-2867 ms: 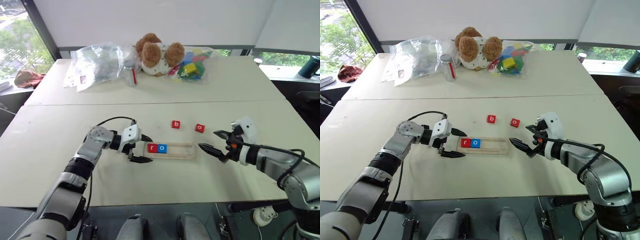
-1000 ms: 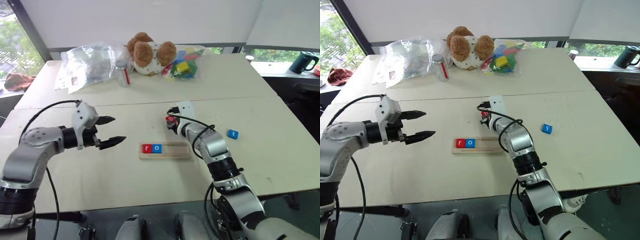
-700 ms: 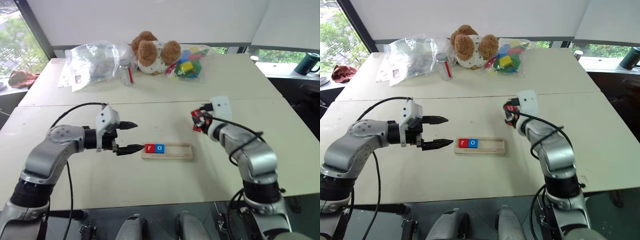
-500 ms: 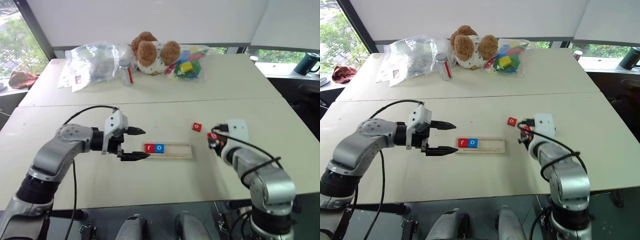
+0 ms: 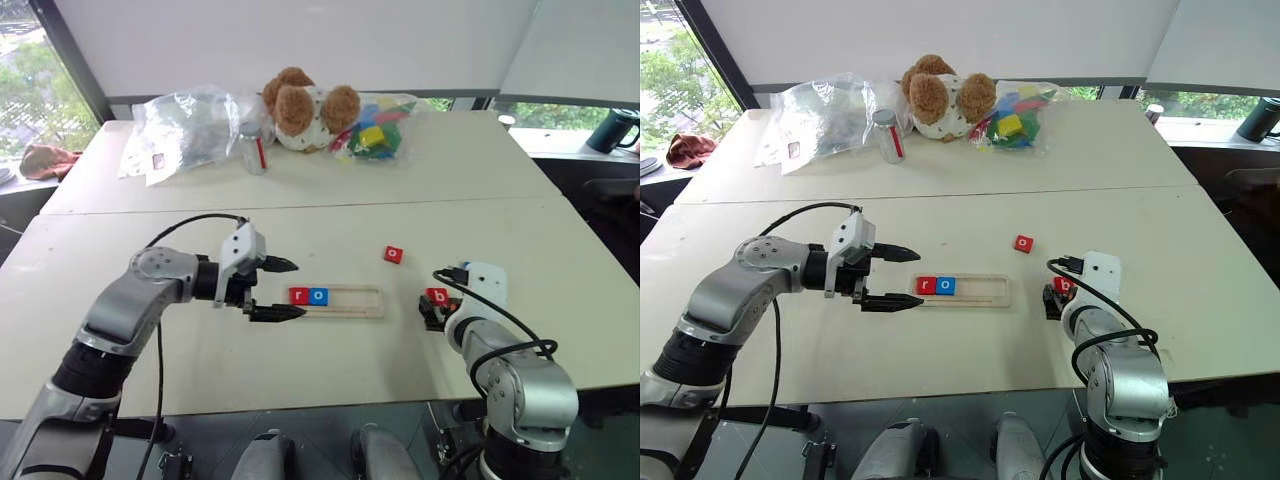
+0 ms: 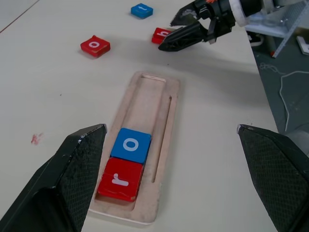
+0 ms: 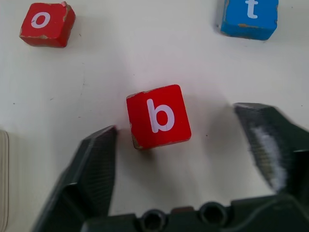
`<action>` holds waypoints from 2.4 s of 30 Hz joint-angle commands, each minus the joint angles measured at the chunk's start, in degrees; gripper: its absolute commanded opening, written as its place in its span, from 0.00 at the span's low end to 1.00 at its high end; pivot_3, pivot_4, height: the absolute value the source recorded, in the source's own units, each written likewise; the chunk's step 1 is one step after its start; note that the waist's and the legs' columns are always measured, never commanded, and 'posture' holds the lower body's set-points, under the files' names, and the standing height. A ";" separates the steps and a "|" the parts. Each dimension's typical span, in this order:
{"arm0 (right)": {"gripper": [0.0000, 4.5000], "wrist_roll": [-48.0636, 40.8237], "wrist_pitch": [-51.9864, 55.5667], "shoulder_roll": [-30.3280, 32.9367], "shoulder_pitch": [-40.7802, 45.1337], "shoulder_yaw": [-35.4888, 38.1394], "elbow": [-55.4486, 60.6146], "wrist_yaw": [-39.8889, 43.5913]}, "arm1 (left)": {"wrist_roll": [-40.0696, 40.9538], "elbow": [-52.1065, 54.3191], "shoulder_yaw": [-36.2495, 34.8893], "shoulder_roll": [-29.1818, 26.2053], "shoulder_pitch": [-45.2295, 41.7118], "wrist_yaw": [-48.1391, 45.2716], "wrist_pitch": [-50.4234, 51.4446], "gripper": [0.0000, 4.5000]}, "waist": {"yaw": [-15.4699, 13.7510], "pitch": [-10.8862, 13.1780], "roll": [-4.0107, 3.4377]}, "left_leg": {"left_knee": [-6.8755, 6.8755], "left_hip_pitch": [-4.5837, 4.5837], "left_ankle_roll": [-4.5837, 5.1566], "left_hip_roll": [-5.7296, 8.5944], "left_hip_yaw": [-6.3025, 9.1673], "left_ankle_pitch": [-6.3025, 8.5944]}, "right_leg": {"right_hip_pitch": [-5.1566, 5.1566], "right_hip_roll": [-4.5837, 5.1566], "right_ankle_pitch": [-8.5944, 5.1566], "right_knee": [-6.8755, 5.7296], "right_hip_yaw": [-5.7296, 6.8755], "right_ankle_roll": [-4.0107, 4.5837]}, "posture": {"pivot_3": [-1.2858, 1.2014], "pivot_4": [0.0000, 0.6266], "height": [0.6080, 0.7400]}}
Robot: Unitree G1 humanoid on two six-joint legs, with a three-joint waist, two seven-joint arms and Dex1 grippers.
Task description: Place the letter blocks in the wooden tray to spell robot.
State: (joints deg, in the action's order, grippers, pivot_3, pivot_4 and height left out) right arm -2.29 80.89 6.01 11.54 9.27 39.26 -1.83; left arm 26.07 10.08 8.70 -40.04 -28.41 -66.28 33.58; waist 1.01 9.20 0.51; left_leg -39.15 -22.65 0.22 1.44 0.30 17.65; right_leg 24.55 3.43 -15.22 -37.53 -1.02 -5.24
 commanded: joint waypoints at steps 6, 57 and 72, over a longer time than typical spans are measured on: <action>0.98 -12.12 -19.29 14.82 8.71 7.92 -4.67 23.70 | 0.62 -3.05 -2.84 -2.63 -3.10 -2.22 -0.71 1.00 | -0.25 0.02 -0.03 | 0.06 0.12 0.02 -0.01 0.01 0.01 | -0.11 -0.12 0.00 0.03 0.04 -0.01 | 0.52 0.24 1.00; 0.25 -3.09 -57.36 31.13 30.99 -25.04 -47.91 76.38 | 0.77 -0.30 -7.74 -14.48 5.21 -3.71 0.49 1.00 | -0.39 0.11 -0.10 | 0.05 0.21 0.15 -0.10 -0.14 0.13 | -0.18 0.14 -0.03 0.18 -0.07 -0.03 | 0.52 0.24 1.00; 0.25 -0.78 -48.69 27.43 35.58 -33.02 -47.49 75.77 | 1.46 2.72 -8.04 -11.59 7.99 0.69 1.29 1.00 | -0.72 0.10 -0.09 | -0.01 -0.29 -0.11 0.05 -0.02 -0.02 | 0.11 0.26 -0.02 0.34 0.08 -0.03 | 0.52 0.24 1.00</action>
State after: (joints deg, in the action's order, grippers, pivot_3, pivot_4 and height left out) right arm -3.29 32.68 33.56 46.09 -24.05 -9.84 73.90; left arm 26.81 11.32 2.44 -51.59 -20.38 -65.93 34.76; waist 0.29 9.30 0.42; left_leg -39.16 -22.94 0.12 1.49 0.28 17.63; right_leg 24.66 3.69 -15.24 -37.19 -0.94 -5.27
